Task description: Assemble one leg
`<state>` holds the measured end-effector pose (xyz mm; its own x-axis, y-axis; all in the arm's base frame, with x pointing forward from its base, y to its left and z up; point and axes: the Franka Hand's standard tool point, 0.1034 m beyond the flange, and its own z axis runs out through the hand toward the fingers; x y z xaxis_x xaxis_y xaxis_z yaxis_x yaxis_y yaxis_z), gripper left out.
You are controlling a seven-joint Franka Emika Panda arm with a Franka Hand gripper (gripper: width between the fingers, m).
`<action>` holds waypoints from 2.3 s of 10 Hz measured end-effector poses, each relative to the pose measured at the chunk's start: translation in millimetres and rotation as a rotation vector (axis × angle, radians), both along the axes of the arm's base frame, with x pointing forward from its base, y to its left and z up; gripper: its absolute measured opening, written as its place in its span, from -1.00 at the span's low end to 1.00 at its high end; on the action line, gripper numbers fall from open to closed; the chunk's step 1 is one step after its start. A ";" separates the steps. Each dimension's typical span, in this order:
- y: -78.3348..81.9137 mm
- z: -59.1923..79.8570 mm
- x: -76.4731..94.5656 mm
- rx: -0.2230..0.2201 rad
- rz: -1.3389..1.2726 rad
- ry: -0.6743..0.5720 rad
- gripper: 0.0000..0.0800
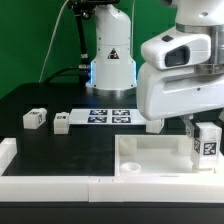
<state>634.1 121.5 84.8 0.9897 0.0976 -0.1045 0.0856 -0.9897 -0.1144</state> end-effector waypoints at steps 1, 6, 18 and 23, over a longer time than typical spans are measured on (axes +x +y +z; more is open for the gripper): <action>-0.1 -0.5 -0.4 -0.007 -0.101 0.012 -0.25; 5.9 -0.5 -2.2 -0.052 -0.775 0.065 -0.25; 1.4 -1.9 3.4 -0.033 0.131 -0.102 0.62; -3.7 -3.9 3.0 -0.027 0.275 -0.111 0.29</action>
Offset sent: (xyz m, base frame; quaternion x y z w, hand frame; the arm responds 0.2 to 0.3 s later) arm -0.0150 -0.0074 -0.0037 -0.0488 0.0402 0.3569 0.9320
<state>637.2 117.8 80.9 0.9319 0.3628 -0.0036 0.3619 -0.9301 -0.0632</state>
